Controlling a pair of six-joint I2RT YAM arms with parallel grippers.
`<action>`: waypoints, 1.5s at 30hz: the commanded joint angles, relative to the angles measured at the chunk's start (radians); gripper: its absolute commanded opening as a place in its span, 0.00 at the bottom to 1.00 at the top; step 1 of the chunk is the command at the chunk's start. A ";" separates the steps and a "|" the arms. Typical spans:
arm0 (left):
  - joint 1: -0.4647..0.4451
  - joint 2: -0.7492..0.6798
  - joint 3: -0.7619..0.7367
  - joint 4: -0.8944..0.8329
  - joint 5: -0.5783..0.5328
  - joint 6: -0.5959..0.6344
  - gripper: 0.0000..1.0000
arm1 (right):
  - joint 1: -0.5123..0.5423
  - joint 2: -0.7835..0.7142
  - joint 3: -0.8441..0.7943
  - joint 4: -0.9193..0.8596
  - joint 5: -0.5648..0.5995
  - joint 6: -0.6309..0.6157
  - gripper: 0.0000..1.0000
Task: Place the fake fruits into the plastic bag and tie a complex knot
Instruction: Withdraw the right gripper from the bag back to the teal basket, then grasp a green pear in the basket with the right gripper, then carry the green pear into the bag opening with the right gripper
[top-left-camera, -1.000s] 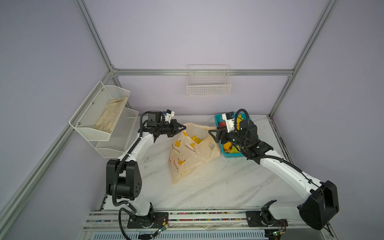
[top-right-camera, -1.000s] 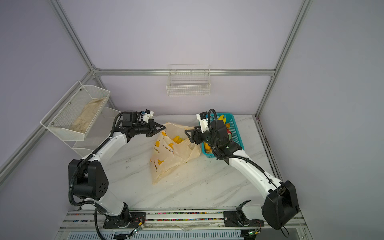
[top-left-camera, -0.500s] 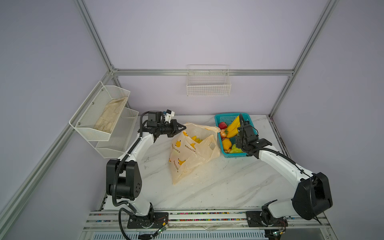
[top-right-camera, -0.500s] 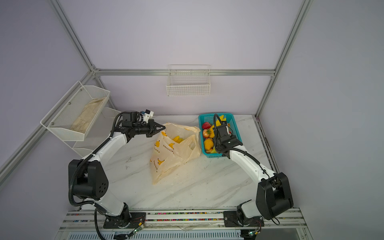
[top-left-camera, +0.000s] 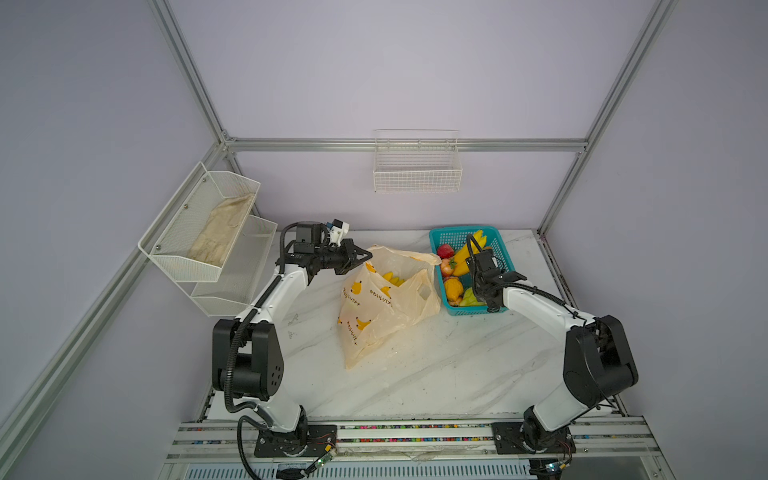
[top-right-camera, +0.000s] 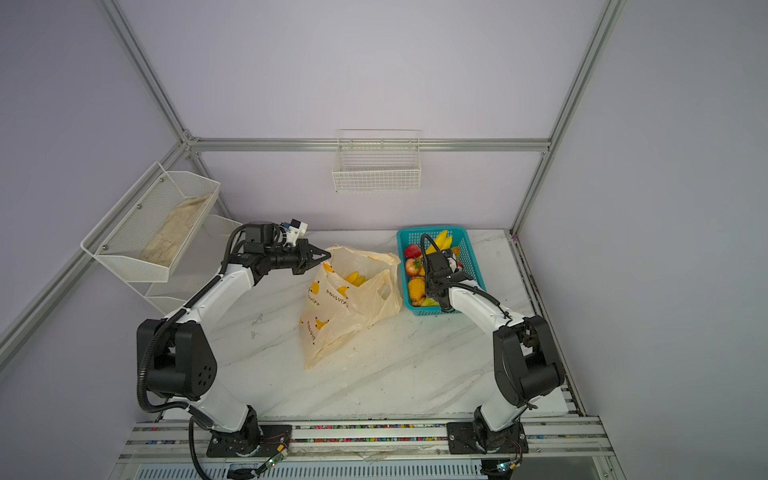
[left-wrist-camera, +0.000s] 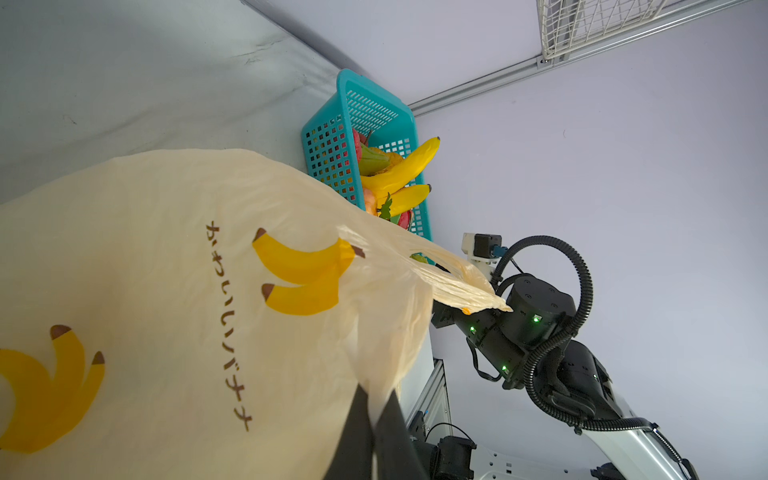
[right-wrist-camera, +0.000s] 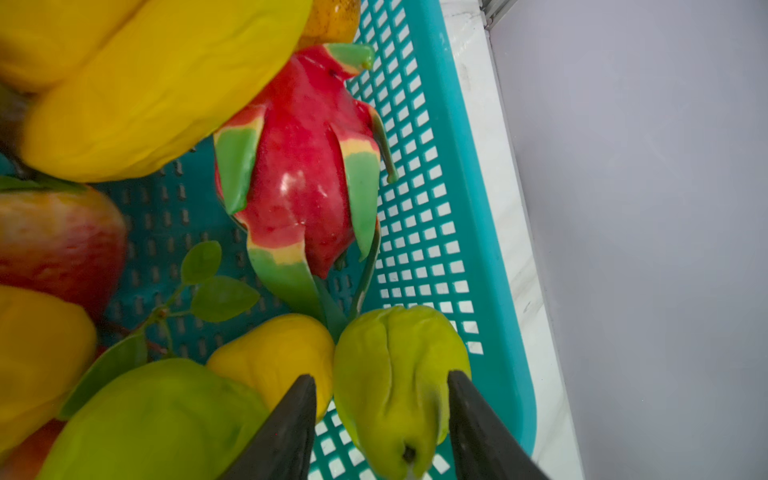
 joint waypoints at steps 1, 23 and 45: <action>0.005 -0.018 -0.033 0.030 0.005 0.020 0.00 | -0.011 0.014 0.031 -0.022 0.058 -0.004 0.51; 0.005 -0.021 -0.033 0.030 0.008 0.018 0.00 | 0.009 -0.225 0.115 -0.032 -0.154 -0.055 0.12; 0.000 -0.024 -0.031 0.030 0.011 0.015 0.00 | 0.255 -0.153 0.177 0.528 -1.020 0.010 0.12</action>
